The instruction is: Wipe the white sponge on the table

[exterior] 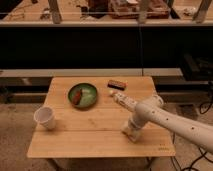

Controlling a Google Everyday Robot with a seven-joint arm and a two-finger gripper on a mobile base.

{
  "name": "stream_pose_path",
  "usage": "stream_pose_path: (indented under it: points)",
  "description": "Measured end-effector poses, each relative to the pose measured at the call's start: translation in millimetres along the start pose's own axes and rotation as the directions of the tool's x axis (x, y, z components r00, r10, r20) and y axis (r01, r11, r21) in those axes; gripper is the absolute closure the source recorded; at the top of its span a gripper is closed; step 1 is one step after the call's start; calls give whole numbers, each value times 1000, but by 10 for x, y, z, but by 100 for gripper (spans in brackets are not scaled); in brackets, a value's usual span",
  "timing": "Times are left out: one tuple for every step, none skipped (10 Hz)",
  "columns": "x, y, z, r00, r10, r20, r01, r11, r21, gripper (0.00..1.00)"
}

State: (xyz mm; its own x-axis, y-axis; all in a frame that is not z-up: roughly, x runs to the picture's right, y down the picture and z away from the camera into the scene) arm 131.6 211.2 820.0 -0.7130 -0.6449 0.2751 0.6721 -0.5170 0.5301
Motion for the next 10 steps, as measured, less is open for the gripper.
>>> stream_pose_path:
  points:
    - [159, 41, 15, 1000, -7, -2, 7, 1000, -10, 93]
    - [443, 95, 43, 1000, -23, -2, 23, 999, -23, 93]
    - [801, 127, 85, 999, -51, 1, 51, 998, -33, 93]
    - [1081, 95, 131, 996, -86, 8, 87, 996, -35, 93]
    - [1266, 57, 177, 993, -119, 17, 120, 992, -30, 93]
    - [1449, 9, 231, 985, -166, 35, 167, 986, -24, 93]
    - [1525, -39, 261, 980, -195, 48, 195, 981, -15, 93]
    - [1589, -122, 296, 972, -228, 56, 228, 974, 1, 93]
    - [1569, -213, 316, 965, -253, 68, 252, 967, 23, 93]
    - [1486, -350, 327, 958, -277, 72, 274, 960, 54, 93]
